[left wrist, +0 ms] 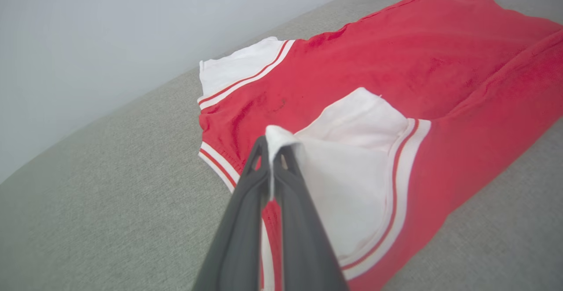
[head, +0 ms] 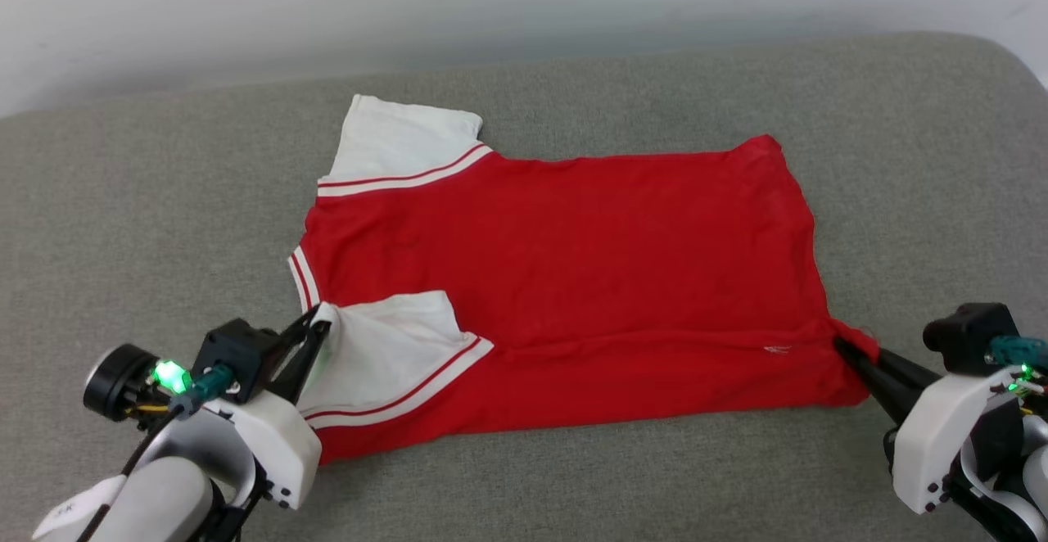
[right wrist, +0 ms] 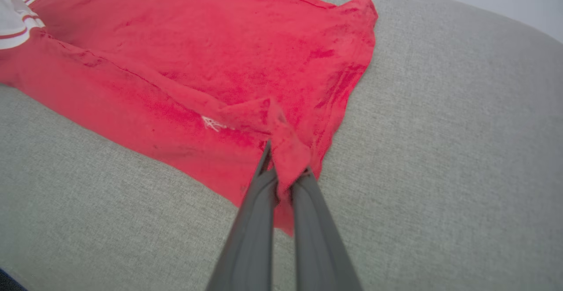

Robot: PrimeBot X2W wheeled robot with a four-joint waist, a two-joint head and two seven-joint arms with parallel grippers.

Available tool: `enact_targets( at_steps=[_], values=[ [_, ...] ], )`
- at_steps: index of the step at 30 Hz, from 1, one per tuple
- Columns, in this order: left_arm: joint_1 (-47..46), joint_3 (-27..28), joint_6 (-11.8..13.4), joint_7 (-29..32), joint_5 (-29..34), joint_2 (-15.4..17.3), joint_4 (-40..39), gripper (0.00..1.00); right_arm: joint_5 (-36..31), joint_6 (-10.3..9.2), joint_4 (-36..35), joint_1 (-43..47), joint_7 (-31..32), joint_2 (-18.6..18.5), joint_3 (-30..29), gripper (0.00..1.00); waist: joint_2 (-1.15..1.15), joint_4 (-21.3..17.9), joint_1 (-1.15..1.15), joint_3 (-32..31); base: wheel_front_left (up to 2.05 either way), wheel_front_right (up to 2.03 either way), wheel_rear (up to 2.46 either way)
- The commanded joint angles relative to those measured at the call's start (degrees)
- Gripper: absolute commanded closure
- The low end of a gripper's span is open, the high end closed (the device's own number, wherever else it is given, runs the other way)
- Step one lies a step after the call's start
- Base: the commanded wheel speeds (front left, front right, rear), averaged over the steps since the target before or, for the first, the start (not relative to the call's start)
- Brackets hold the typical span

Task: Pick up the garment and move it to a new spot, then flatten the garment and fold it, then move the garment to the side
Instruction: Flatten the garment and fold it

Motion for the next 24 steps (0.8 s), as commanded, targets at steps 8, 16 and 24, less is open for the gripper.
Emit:
enact_targets(
  at_steps=[8, 16, 24],
  values=[
    [-8.4, -0.3, -4.8, 1.5, 1.1, -1.9, 9.6, 1.00, -0.5, -0.04, 3.2, -6.6, 2.7, 3.2, -0.3, 1.00, 0.00, -1.4, -0.01, 8.5, 0.00, 0.00, 0.00],
    [-11.2, -2.0, -9.4, 0.9, 0.1, -6.0, 20.0, 1.00, -1.3, -0.04, 9.4, -10.3, 3.2, 4.6, 4.4, 1.00, 0.00, -1.1, -0.01, 11.0, 0.00, 0.00, 0.00],
    [-12.0, -2.3, -11.9, -0.6, -1.1, -8.0, 24.9, 0.00, 0.0, -0.03, 12.3, -11.5, -0.4, 5.1, 6.3, 0.00, 0.00, -0.1, -0.01, 7.4, 0.00, 0.00, 0.00]
  ],
)
